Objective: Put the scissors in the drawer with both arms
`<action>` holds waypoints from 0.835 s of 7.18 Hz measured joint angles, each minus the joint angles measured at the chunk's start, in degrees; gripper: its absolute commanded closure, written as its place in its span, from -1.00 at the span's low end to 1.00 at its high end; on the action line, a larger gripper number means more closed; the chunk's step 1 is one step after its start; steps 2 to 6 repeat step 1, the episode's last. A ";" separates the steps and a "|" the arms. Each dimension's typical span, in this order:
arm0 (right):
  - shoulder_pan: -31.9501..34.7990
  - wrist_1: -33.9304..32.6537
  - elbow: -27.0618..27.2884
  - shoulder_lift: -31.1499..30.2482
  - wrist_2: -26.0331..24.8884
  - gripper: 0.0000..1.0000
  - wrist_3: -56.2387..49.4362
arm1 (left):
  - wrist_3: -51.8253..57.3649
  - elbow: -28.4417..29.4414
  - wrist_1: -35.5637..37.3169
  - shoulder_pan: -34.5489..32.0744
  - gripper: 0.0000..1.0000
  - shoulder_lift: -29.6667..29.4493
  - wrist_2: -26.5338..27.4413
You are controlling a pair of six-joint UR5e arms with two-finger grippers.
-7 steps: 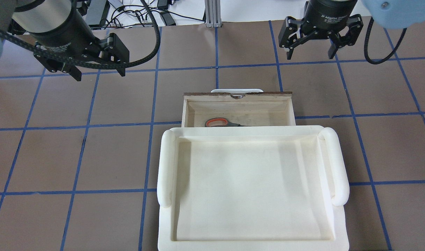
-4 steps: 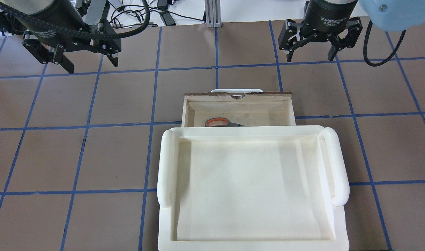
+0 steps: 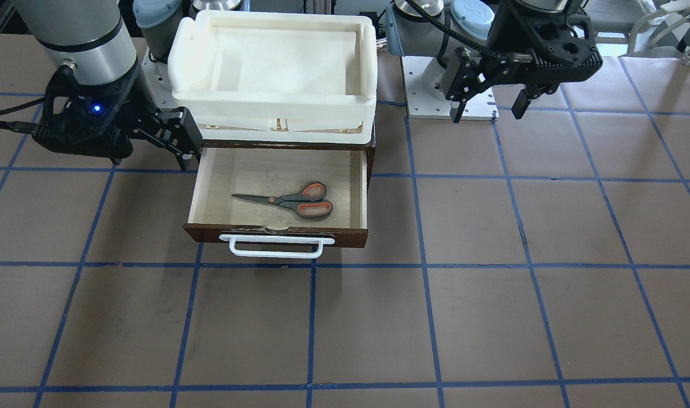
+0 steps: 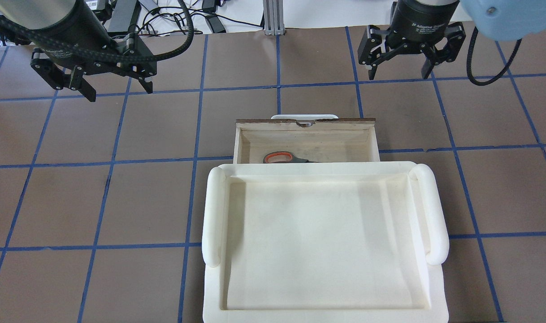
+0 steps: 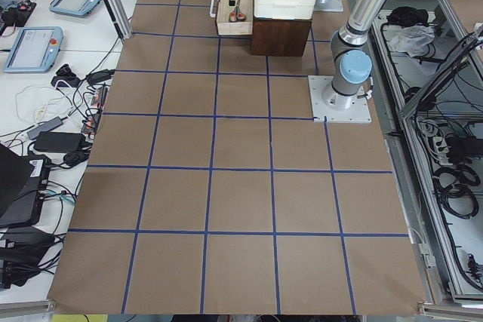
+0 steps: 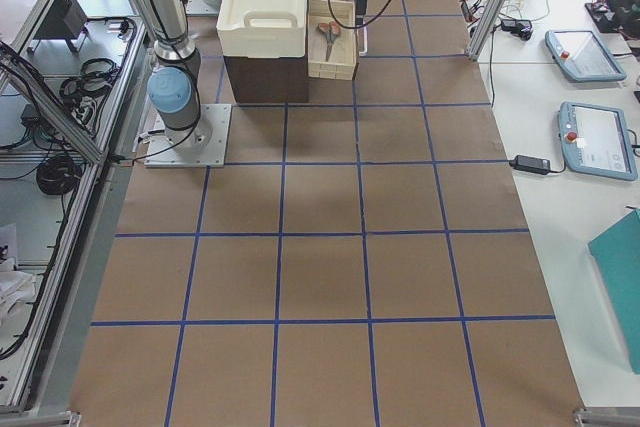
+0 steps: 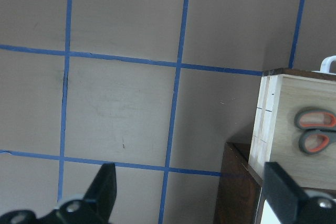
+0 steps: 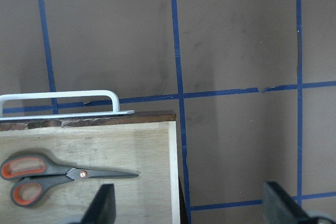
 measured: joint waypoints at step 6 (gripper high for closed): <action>-0.01 0.04 0.00 0.00 -0.02 -1.00 0.00 | 0.01 -0.13 0.03 0.00 -1.00 0.13 0.01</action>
